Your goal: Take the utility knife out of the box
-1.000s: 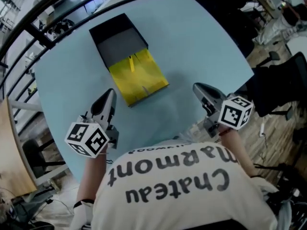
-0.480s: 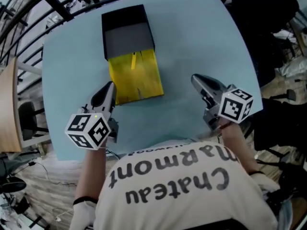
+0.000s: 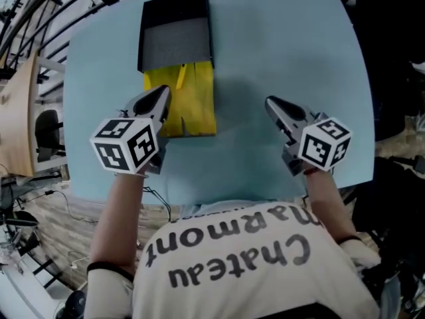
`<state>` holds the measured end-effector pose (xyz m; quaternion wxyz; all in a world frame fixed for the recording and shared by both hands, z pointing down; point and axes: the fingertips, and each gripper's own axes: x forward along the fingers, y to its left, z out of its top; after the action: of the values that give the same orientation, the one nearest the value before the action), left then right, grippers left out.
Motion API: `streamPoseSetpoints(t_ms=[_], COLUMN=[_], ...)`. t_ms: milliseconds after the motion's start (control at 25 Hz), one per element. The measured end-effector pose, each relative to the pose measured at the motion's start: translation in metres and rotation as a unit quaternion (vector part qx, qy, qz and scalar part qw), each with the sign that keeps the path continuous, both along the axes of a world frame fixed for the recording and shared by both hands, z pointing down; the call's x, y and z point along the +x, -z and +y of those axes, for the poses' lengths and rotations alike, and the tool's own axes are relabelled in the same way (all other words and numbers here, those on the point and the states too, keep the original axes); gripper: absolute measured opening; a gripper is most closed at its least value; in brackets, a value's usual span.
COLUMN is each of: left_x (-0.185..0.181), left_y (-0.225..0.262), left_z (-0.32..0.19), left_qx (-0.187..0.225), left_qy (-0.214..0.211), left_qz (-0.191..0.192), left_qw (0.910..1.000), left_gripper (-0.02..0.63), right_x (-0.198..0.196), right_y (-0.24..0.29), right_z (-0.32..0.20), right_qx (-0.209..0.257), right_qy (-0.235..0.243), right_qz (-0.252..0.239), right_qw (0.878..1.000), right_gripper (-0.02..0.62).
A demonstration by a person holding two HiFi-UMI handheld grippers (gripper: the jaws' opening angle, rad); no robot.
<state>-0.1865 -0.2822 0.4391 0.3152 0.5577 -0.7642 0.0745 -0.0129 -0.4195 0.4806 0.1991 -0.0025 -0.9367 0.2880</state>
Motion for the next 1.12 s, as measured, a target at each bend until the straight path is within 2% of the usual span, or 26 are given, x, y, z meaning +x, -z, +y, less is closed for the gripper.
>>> streamPoseSetpoints(t_ms=[120, 360, 480, 640, 680, 760, 920, 1120], left_x=[0.005, 0.014, 0.013, -0.001, -0.005, -0.009, -0.02, -0.02], left_y=[-0.005, -0.038, -0.046, -0.048, -0.052, -0.064, -0.09, -0.113], left_z=[-0.008, -0.021, -0.026, -0.03, -0.03, -0.032, -0.035, -0.031], left_qx=[-0.034, -0.109, -0.128, -0.143, -0.153, -0.179, -0.228, -0.257], left_qy=[0.003, 0.006, 0.015, 0.034, 0.034, 0.026, 0.025, 0.028], left_qz=[-0.012, -0.015, -0.009, 0.006, 0.006, 0.006, 0.002, 0.029], left_qw=[0.9994, 0.9939, 0.9917, 0.9891, 0.9875, 0.9834, 0.9734, 0.9656], left_gripper=[0.003, 0.003, 0.005, 0.006, 0.014, 0.099, 0.107, 0.107], right_x=[0.002, 0.004, 0.006, 0.007, 0.007, 0.006, 0.004, 0.006], right_y=[-0.002, -0.012, -0.011, 0.001, 0.004, 0.01, 0.01, 0.011], right_z=[0.0, -0.015, -0.025, -0.046, -0.048, -0.049, -0.046, -0.047], right_qx=[0.003, -0.017, -0.017, -0.03, -0.036, -0.044, -0.031, -0.023], right_qy=[0.024, 0.037, 0.041, 0.022, 0.019, 0.021, 0.038, 0.035], right_qz=[0.003, -0.007, -0.017, -0.045, -0.053, -0.067, -0.068, -0.07], right_qw=[1.0, 0.999, 0.999, 0.998, 0.998, 0.997, 0.996, 0.997], right_gripper=[0.044, 0.044, 0.044, 0.044, 0.045, 0.044, 0.044, 0.044])
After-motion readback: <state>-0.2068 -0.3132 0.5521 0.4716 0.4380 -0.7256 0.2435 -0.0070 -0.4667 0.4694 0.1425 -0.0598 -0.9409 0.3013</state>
